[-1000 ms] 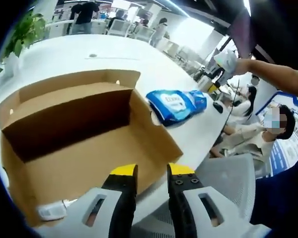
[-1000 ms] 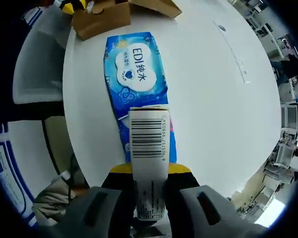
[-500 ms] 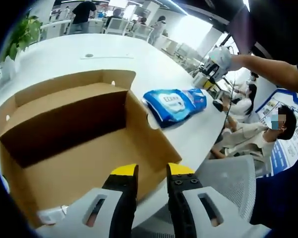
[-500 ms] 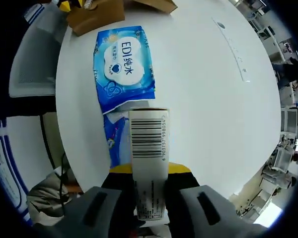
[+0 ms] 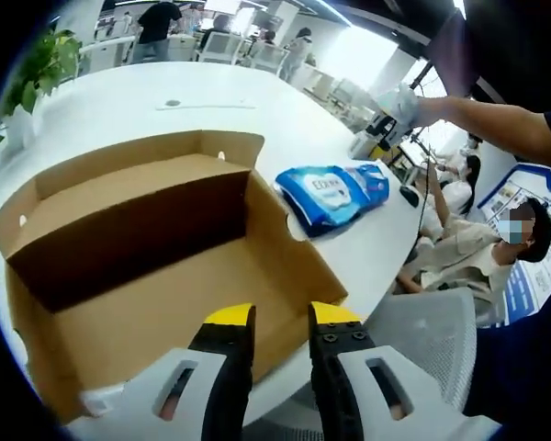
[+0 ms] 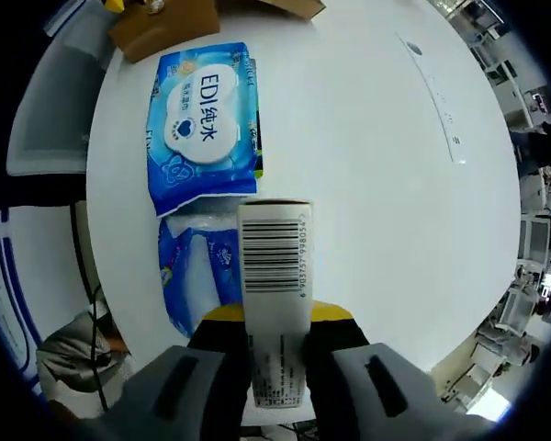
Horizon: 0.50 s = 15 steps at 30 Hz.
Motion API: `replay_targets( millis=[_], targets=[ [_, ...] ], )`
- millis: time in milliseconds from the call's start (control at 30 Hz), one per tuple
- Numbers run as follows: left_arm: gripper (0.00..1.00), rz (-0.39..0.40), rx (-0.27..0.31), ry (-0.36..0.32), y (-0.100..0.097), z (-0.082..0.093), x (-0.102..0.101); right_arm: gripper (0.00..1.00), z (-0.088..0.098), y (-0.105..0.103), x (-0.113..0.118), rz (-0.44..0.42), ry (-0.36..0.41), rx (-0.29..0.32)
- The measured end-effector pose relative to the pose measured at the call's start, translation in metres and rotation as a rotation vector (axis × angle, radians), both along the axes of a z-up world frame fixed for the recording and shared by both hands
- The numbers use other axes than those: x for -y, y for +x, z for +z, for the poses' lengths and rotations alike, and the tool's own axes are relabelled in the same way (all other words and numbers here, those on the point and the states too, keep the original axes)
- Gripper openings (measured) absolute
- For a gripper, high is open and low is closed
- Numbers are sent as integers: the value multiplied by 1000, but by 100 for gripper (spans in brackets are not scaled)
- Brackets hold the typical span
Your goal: Operate the shoe box by opening the lid, removing the specified soft item, and placing it in the target area until the item is outside and the box remains undamaged.
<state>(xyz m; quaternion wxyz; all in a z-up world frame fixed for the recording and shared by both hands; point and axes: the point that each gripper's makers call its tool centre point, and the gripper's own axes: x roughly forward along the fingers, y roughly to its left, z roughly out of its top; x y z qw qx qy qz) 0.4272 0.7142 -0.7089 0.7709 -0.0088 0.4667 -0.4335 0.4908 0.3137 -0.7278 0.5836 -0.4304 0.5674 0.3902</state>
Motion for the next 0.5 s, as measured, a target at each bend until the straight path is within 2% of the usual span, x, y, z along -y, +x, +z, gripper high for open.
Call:
replay_targets(
  millis=[500],
  targets=[
    [21, -6, -12, 11, 1, -2, 6, 19, -25, 10, 8, 12, 3, -17]
  ],
)
